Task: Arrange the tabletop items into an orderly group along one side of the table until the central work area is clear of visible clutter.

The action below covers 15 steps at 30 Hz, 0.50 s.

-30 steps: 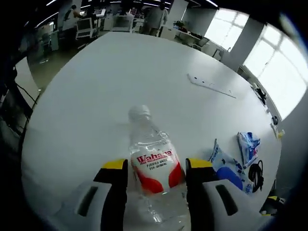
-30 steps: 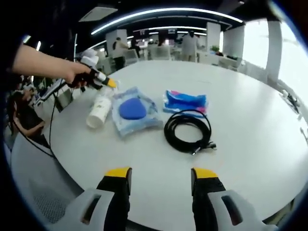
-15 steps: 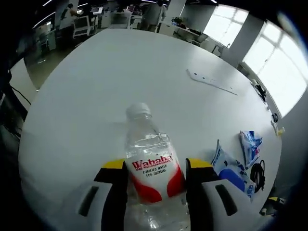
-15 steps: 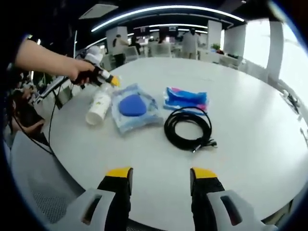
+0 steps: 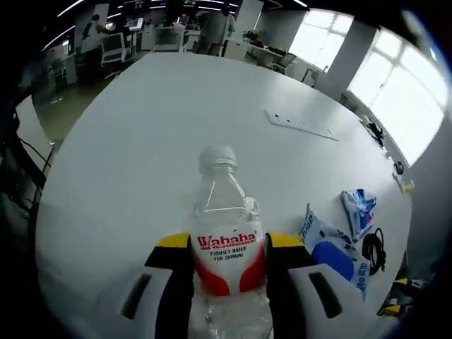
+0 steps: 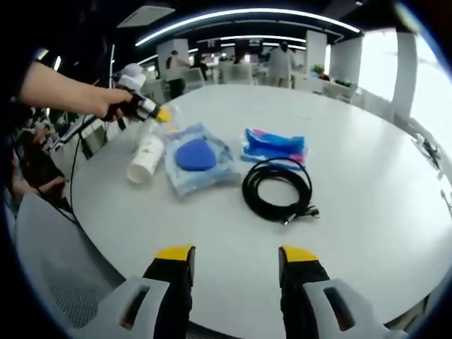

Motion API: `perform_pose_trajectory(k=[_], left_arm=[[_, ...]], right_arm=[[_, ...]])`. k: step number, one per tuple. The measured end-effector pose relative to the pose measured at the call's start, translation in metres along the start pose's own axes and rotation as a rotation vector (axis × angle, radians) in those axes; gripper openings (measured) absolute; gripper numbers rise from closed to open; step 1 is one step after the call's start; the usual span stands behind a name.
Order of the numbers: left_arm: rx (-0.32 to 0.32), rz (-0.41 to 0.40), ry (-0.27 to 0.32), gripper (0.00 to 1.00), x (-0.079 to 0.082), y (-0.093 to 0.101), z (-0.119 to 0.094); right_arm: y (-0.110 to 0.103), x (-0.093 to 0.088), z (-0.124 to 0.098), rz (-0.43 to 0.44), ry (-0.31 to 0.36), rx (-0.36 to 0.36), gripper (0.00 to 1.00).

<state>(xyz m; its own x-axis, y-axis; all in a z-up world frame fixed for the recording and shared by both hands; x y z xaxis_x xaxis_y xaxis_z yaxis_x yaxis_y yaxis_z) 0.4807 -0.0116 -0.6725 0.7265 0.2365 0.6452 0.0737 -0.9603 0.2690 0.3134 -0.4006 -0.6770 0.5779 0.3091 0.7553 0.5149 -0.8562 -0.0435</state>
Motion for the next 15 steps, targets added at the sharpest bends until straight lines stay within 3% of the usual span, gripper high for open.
perform_pose_trajectory(k=[9,15], left_arm=[[-0.001,0.056,0.059,0.36,0.006,0.000,-0.021],[0.012,0.056,0.156,0.35,0.023,-0.001,-0.032]], right_arm=[[0.000,0.002,-0.002,0.003,0.017,-0.004,0.48],[0.001,0.003,-0.003,0.007,0.029,-0.012,0.48]])
Point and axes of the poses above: the point that each gripper's makers call its tool centre point, and the gripper's own axes: z roughly forward along the fingers, y roughly to its right, x roughly out of its top, the point moved 7 cm from there along -z, roughly backward along the fingers, and after that the axes turned 3 degrees about y, right-handed, at the moved point
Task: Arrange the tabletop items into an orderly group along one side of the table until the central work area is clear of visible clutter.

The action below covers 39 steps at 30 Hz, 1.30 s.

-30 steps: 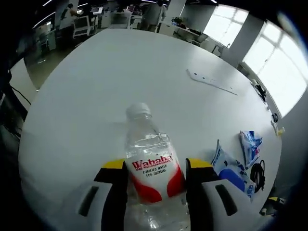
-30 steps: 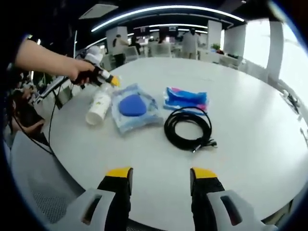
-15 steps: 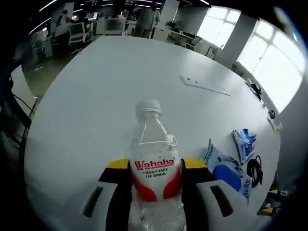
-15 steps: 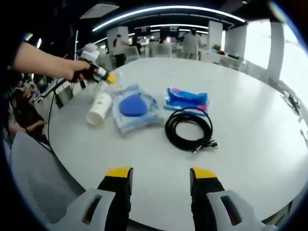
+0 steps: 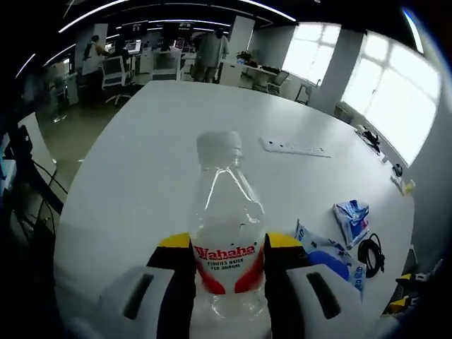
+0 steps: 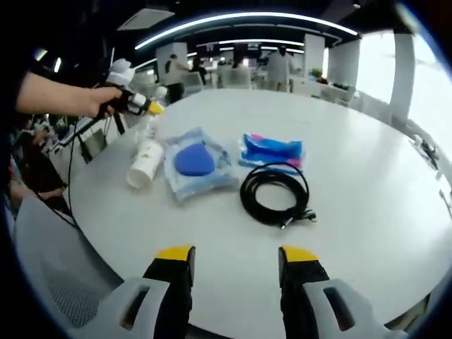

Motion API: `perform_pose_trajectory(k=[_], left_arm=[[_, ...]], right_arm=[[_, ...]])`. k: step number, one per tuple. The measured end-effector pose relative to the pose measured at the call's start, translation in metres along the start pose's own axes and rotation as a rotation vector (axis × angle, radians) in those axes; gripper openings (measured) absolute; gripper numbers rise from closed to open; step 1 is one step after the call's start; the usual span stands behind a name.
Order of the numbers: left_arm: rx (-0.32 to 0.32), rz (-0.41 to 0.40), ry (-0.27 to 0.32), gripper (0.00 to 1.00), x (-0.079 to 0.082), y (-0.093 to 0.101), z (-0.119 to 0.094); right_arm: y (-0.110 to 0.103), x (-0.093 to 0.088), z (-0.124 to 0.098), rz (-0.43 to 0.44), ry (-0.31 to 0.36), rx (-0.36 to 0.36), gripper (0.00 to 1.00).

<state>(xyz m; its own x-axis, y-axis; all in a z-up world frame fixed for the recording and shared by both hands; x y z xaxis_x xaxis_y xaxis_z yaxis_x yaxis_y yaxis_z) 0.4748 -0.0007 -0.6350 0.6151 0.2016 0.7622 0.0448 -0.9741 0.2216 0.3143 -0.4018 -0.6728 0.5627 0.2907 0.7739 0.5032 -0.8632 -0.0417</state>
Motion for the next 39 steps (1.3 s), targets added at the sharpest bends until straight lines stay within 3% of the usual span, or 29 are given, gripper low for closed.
perform_pose_trajectory(k=[6,12,17,26,31,39], left_arm=[[0.032,0.042,0.072,0.36,0.009,-0.002,-0.003],[0.047,0.024,0.089,0.36,0.014,-0.004,0.000],[0.074,0.061,0.083,0.36,0.010,-0.007,0.005],[0.082,0.073,0.138,0.37,0.016,-0.008,0.011],[0.090,0.088,0.144,0.37,0.014,-0.011,0.014],[0.092,0.092,0.138,0.37,-0.002,-0.012,0.013]], right_arm=[[0.000,0.001,0.000,0.001,0.002,-0.001,0.48],[0.000,0.000,0.000,0.001,0.000,-0.001,0.47],[0.001,0.000,0.000,0.005,-0.002,-0.002,0.47],[0.000,-0.001,0.001,0.005,-0.010,0.006,0.47],[0.000,-0.001,0.001,0.007,-0.015,0.007,0.47],[-0.002,-0.002,0.002,0.005,-0.020,0.017,0.46]])
Point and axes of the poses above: the point that each gripper's makers call its tool centre point, and the gripper's own axes: z roughly forward along the fingers, y roughly to its right, x roughly out of its top, the point moved 7 cm from there along -z, roughly backward along the fingers, and after that the axes turned 3 degrees about y, right-handed, at the moved point
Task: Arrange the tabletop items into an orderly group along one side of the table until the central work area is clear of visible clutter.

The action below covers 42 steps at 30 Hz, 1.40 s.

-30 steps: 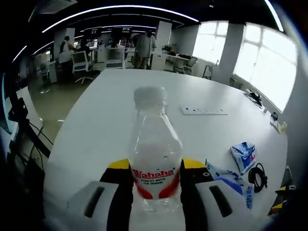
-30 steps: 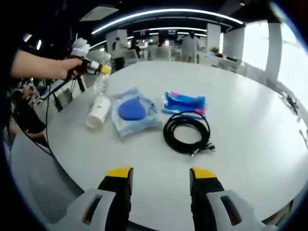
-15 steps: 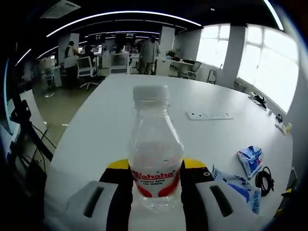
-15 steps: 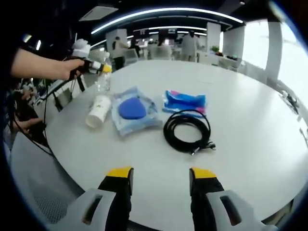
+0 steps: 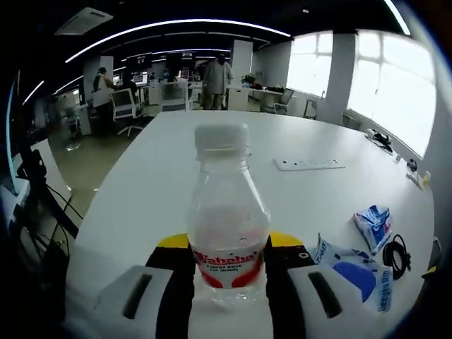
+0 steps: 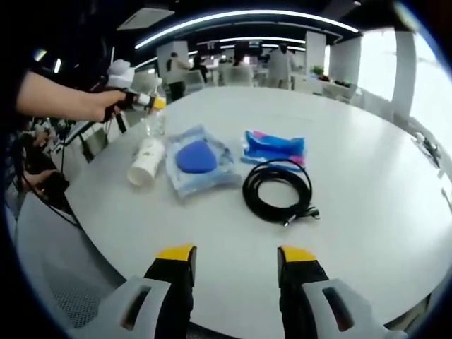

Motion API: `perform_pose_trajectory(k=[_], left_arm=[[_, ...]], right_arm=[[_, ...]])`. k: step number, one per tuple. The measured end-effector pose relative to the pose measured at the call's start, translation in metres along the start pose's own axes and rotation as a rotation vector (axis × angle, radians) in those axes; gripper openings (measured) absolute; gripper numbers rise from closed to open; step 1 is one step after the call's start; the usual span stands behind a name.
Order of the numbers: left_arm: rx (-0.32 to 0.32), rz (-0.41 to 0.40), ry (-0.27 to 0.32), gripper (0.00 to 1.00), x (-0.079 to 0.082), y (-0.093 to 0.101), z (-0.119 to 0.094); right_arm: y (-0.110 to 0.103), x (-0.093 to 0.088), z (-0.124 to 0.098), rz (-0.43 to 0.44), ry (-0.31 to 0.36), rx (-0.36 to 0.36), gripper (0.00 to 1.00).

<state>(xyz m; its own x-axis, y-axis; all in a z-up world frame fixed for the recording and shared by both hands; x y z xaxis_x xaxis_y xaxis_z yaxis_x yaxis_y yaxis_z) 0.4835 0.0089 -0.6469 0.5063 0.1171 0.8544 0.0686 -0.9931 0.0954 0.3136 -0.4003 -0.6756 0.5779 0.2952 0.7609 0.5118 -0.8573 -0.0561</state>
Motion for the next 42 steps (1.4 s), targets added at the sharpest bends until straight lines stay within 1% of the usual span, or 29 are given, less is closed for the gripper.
perform_pose_trajectory(k=[1,2,5,6,12,17,26,38,42], left_arm=[[0.001,-0.003,-0.002,0.37,-0.002,0.000,-0.001],[0.000,-0.006,0.022,0.37,0.000,0.001,-0.002],[-0.016,0.020,0.030,0.37,-0.001,0.003,-0.004],[-0.012,0.025,0.030,0.37,-0.002,0.003,-0.004],[-0.007,0.012,0.048,0.37,-0.008,0.004,-0.013],[-0.022,0.026,0.044,0.37,-0.011,0.004,-0.019],[-0.026,0.033,0.034,0.37,-0.016,0.007,-0.026],[0.027,0.010,0.016,0.38,-0.020,0.012,-0.031],[0.033,0.006,0.009,0.38,-0.021,0.011,-0.032]], right_arm=[[0.000,0.000,0.000,0.000,0.000,0.001,0.46],[0.000,0.000,0.000,0.000,0.000,0.001,0.46],[0.000,0.000,0.000,0.002,-0.002,0.004,0.45],[0.000,0.000,0.000,0.002,-0.002,0.005,0.45],[-0.001,-0.001,0.000,0.001,-0.004,0.013,0.45],[-0.002,-0.001,0.001,0.002,-0.007,0.016,0.45],[-0.003,-0.001,0.001,0.001,-0.007,0.019,0.45],[-0.002,-0.001,0.000,0.008,-0.002,0.017,0.45],[-0.001,-0.001,-0.001,0.014,0.001,0.014,0.45]])
Point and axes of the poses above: the point that each gripper's makers call its tool centre point, and the gripper's own axes: z roughly forward along the fingers, y roughly to its right, x roughly out of its top, the point moved 7 cm from there along -z, roughly backward along the fingers, and after that the axes turned 3 degrees about y, right-handed, at the moved point
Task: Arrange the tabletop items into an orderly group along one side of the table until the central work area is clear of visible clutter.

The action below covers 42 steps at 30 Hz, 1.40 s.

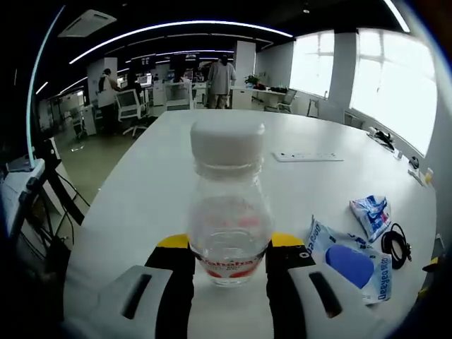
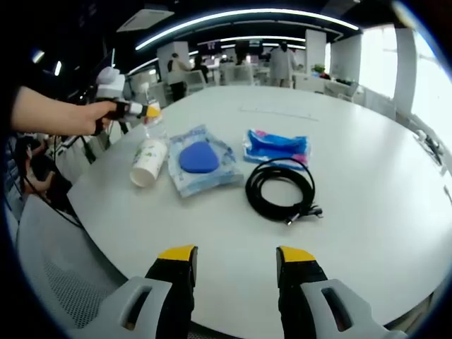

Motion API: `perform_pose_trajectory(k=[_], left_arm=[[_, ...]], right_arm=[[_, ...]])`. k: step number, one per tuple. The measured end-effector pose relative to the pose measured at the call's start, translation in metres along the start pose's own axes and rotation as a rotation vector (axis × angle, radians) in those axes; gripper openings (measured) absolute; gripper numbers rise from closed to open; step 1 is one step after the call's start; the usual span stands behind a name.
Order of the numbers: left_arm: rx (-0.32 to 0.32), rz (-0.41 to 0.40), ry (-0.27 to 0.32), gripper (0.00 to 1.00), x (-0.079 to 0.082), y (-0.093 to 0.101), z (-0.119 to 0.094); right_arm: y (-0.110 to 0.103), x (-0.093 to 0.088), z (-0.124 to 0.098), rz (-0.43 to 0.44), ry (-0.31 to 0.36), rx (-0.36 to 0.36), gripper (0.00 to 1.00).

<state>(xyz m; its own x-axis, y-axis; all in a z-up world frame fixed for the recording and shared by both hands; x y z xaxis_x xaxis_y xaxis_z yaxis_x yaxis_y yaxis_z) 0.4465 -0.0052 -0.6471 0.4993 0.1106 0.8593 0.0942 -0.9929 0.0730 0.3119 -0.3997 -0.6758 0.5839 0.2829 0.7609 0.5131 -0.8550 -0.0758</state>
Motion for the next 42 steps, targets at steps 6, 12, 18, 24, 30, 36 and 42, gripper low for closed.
perform_pose_trajectory(k=[6,12,18,24,30,36,42], left_arm=[[-0.076,-0.111,0.025,0.43,0.005,0.007,-0.003],[-0.101,-0.055,0.078,0.54,0.022,0.008,-0.011],[-0.128,-0.053,0.124,0.67,0.031,0.010,-0.024],[-0.183,0.013,0.152,0.77,0.024,0.021,-0.041],[-0.193,0.022,0.158,0.79,0.012,0.024,-0.061],[-0.199,0.016,0.153,0.78,0.001,0.022,-0.079],[-0.205,0.019,0.137,0.76,-0.007,0.023,-0.089]], right_arm=[[0.000,0.000,0.000,0.006,0.001,0.005,0.45],[0.000,0.001,0.000,0.004,0.011,0.006,0.45],[0.001,0.002,0.000,0.002,0.019,0.003,0.45],[0.001,0.003,0.000,0.002,0.026,-0.004,0.45],[0.001,0.004,-0.002,0.003,0.041,-0.005,0.45],[0.001,0.005,-0.002,0.003,0.046,-0.005,0.45],[0.000,0.005,-0.003,0.004,0.049,-0.003,0.44]])
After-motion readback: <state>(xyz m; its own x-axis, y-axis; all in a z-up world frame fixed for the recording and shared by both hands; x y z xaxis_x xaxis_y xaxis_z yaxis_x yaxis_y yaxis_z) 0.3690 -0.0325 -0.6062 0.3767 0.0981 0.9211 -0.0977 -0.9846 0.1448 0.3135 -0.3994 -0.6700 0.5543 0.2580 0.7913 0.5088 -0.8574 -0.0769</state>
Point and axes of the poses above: the point that each gripper's makers call its tool centre point, and the gripper's own axes: z roughly forward along the fingers, y roughly to its right, x roughly out of its top, the point moved 7 cm from there along -z, roughly backward along the fingers, and after that the axes turned 3 degrees about y, right-handed, at the moved point
